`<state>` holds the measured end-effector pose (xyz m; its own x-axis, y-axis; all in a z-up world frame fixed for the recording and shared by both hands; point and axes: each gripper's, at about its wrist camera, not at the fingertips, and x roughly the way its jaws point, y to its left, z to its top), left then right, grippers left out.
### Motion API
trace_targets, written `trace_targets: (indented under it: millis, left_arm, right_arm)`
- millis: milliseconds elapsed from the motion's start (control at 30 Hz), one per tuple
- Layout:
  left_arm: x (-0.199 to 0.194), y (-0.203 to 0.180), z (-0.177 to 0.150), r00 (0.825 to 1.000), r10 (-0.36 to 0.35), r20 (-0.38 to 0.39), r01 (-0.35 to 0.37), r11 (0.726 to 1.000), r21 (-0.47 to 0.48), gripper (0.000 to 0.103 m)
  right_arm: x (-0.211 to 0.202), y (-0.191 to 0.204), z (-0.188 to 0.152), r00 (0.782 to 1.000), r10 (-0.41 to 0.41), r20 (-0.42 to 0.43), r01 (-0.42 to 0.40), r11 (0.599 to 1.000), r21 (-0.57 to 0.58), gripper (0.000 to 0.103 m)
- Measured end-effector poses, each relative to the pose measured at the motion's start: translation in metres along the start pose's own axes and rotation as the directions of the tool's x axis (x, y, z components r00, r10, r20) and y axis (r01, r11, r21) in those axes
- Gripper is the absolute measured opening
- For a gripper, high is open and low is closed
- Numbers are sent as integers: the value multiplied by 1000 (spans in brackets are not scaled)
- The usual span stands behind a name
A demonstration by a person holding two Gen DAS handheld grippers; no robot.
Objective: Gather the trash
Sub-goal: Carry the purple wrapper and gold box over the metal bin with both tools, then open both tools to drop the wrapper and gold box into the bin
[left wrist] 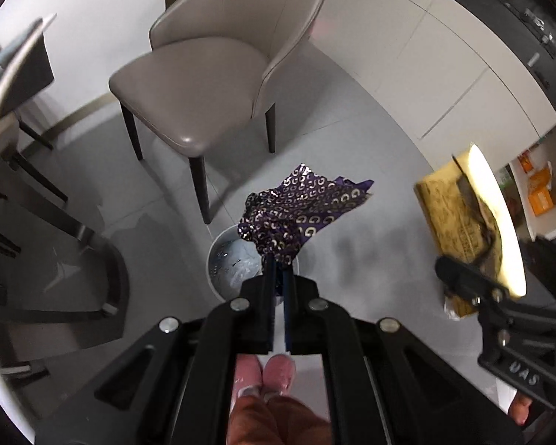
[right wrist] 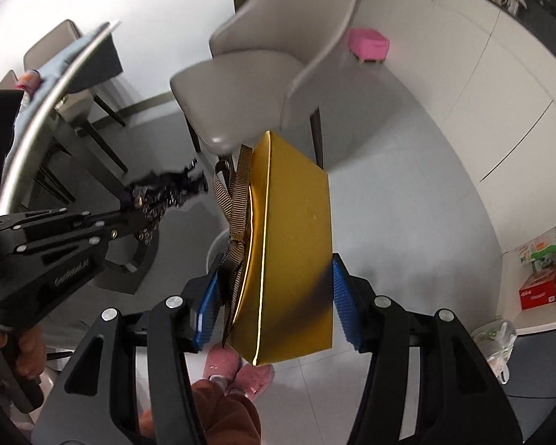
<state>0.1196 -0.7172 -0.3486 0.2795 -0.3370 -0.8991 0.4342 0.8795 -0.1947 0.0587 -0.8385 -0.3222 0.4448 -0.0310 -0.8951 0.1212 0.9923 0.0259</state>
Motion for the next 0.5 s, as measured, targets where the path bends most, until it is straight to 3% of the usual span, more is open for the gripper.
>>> trace_targets:
  millis: [167, 367, 433, 500]
  left_arm:
    - [71, 6, -3, 999, 43, -34, -43, 999, -7, 5]
    - [119, 12, -12, 995, 40, -92, -43, 999, -30, 9]
    - [125, 14, -14, 994, 41, -104, -45, 998, -34, 14]
    - [129, 15, -15, 994, 51, -101, -54, 998, -27, 41]
  right_arm:
    - [54, -7, -5, 999, 25, -32, -25, 1000, -4, 53]
    - [95, -12, -7, 997, 41, -60, -42, 999, -22, 53]
    - [105, -13, -5, 997, 44, -70, -46, 999, -24, 53]
    - [112, -12, -3, 996, 52, -78, -54, 998, -21, 53]
